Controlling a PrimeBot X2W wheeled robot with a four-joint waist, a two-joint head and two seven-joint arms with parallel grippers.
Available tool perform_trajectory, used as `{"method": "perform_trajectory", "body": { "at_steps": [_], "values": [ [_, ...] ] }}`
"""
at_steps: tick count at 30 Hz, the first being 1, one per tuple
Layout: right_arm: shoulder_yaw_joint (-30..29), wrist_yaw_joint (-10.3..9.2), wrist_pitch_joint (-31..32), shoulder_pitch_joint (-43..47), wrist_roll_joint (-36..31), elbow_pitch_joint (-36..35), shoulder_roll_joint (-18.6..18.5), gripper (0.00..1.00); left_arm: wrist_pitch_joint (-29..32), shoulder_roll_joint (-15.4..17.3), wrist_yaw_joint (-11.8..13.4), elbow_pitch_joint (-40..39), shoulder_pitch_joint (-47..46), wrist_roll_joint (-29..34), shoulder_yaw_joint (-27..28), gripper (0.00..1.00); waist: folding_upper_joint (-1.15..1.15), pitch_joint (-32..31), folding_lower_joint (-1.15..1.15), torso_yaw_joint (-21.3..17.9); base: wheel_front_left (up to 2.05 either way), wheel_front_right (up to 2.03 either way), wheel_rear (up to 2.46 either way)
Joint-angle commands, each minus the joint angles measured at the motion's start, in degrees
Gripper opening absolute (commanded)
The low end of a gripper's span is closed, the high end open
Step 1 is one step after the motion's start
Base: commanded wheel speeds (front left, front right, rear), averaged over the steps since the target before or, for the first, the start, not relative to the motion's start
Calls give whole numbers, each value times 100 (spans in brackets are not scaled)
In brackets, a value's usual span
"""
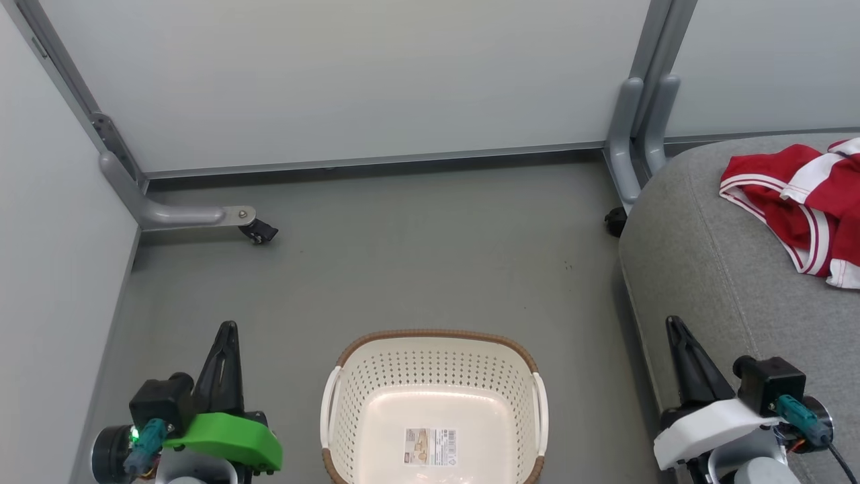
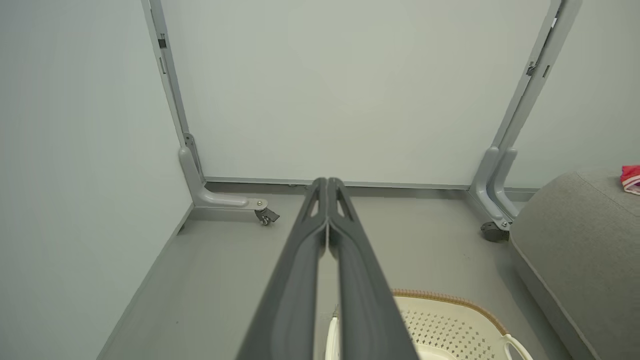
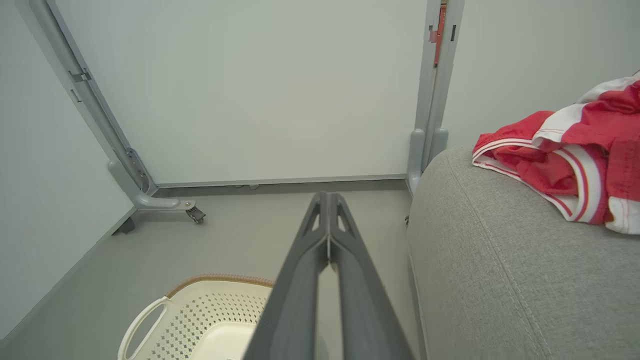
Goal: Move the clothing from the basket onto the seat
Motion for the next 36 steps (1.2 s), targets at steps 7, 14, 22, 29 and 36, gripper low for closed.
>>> {"method": "perform_trajectory", "body": {
  "at_steps": [7,14,22,29,36],
  "values": [
    [-81,0,221,-113,971,-82,-29,0,213,17,-39,-115,-104,-965,122,0,0,3,0,-37,0,0,0],
    [-118,-1,396,-132,1707,-93,-36,0,381,18,-64,-157,-106,-1698,178,0,0,5,0,-70,0,0,0],
    [-164,-1,583,-161,2466,-93,-43,0,562,20,-89,-189,-121,-2455,250,0,0,7,0,-107,0,0,0],
    [-204,-1,735,-188,3063,-91,-49,0,709,22,-110,-209,-137,-3047,306,0,0,9,0,-140,0,0,0],
    [-242,-2,880,-210,3639,-87,-54,0,853,23,-132,-227,-155,-3625,362,0,0,11,0,-173,0,0,0]
  ]
}}
